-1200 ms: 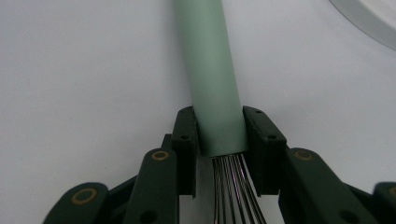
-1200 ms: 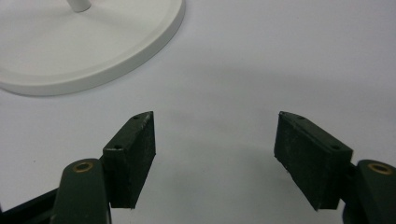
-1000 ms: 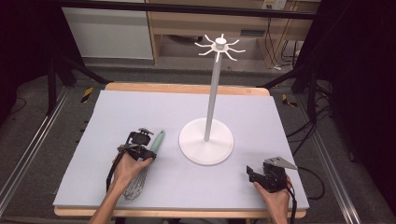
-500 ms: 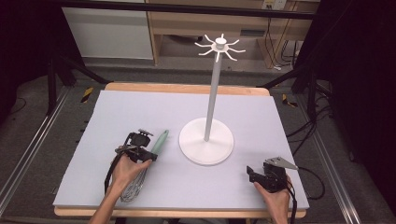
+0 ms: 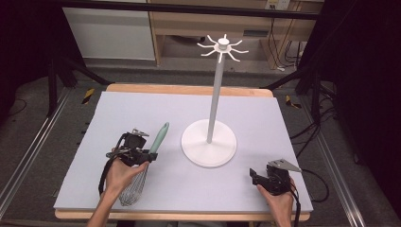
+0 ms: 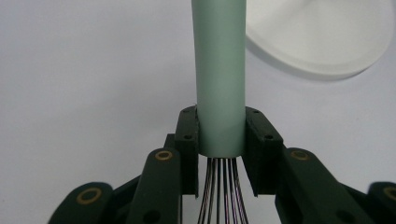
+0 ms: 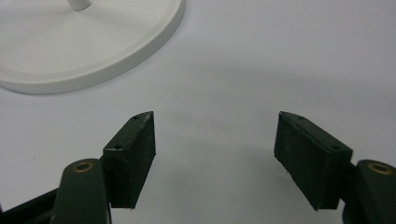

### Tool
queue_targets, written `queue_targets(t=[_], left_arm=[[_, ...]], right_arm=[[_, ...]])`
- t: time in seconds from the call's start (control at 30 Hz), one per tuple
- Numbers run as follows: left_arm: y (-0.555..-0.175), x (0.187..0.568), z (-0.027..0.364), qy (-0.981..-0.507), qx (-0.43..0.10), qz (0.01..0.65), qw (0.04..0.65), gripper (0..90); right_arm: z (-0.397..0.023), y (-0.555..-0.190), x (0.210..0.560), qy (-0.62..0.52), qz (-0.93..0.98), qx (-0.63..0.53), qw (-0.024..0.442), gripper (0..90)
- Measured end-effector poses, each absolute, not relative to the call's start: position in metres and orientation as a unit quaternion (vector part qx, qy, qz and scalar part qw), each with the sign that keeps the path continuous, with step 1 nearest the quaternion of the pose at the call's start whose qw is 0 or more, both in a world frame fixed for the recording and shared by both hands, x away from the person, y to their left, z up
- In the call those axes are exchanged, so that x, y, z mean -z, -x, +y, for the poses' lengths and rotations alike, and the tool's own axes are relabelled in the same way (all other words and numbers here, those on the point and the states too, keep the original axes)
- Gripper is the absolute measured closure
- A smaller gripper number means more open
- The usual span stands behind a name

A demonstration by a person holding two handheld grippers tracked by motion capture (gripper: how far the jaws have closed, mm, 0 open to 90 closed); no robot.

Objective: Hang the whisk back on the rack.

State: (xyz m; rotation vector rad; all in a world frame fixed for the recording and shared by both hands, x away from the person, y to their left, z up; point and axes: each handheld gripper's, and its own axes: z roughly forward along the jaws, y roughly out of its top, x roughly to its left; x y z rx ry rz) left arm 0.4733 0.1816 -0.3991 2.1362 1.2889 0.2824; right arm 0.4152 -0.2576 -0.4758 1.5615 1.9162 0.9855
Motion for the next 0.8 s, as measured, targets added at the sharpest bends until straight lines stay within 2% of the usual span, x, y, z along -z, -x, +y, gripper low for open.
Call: queue_targets(t=[0.3, 0.8], left_arm=[[-0.464, 0.381, 0.184, -0.801, -0.131, 0.466, 0.352, 69.0], [-0.456, 0.362, 0.183, -0.756, -0.190, 0.426, 0.459, 68.9]], right_arm=[[-0.258, -0.415, 0.475, -0.571, 0.696, -0.362, 0.241, 29.5], [-0.258, -0.413, 0.476, -0.568, 0.687, -0.369, 0.263, 24.5]])
